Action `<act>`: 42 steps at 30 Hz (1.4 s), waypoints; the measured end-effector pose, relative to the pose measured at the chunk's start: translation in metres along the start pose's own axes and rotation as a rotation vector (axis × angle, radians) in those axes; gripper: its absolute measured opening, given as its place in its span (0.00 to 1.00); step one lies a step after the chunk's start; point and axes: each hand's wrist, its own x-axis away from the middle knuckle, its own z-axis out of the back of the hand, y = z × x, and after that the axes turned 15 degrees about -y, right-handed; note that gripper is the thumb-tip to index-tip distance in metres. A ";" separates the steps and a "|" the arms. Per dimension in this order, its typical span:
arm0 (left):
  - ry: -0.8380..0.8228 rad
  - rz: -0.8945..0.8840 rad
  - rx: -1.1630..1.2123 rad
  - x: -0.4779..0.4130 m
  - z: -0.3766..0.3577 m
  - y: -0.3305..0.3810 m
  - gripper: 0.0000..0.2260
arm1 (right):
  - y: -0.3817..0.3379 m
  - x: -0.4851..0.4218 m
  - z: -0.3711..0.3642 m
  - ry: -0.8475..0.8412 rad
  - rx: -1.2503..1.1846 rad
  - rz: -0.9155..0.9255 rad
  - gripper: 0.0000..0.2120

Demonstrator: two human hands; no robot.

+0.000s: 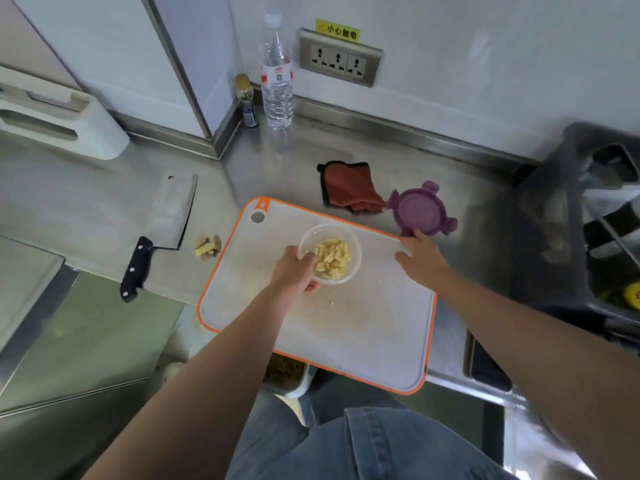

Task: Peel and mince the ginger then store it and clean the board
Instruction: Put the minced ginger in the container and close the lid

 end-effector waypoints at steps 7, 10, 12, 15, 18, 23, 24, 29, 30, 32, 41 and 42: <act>-0.019 0.026 -0.059 -0.001 0.003 0.003 0.12 | -0.013 0.009 0.019 0.398 -0.062 0.257 0.15; -0.044 0.045 -0.098 0.001 0.007 0.006 0.15 | -0.042 0.026 0.042 0.606 -0.375 0.350 0.10; -0.050 0.050 -0.117 0.003 0.011 0.008 0.16 | -0.061 0.036 0.057 0.649 -0.661 0.361 0.10; -0.058 0.047 -0.122 0.005 0.020 0.007 0.20 | -0.081 0.042 0.072 0.556 -1.183 0.396 0.09; -0.055 0.036 -0.059 0.010 0.028 0.007 0.25 | -0.089 0.041 0.058 0.201 -1.555 0.353 0.09; -0.172 0.065 0.116 0.022 0.039 0.010 0.31 | -0.099 0.046 -0.008 0.070 -1.502 0.235 0.08; -0.201 0.070 0.108 0.023 0.040 0.009 0.29 | -0.099 0.046 -0.018 0.128 -1.431 0.215 0.09; -0.245 0.027 -0.068 0.019 0.039 0.007 0.15 | -0.098 0.043 -0.032 0.366 -0.938 0.163 0.11; -0.243 0.005 -0.102 0.016 0.038 0.005 0.13 | -0.099 0.044 -0.030 0.364 -0.872 0.167 0.11; -0.209 -0.001 -0.139 0.012 0.036 0.003 0.14 | -0.101 0.043 -0.029 0.293 -0.782 0.151 0.14; -0.009 -0.064 -0.488 0.008 0.035 0.004 0.19 | -0.091 0.044 -0.041 0.272 -0.342 0.168 0.25; 0.066 -0.121 -0.665 0.009 0.034 0.006 0.22 | -0.091 0.046 -0.040 0.333 -0.180 0.219 0.28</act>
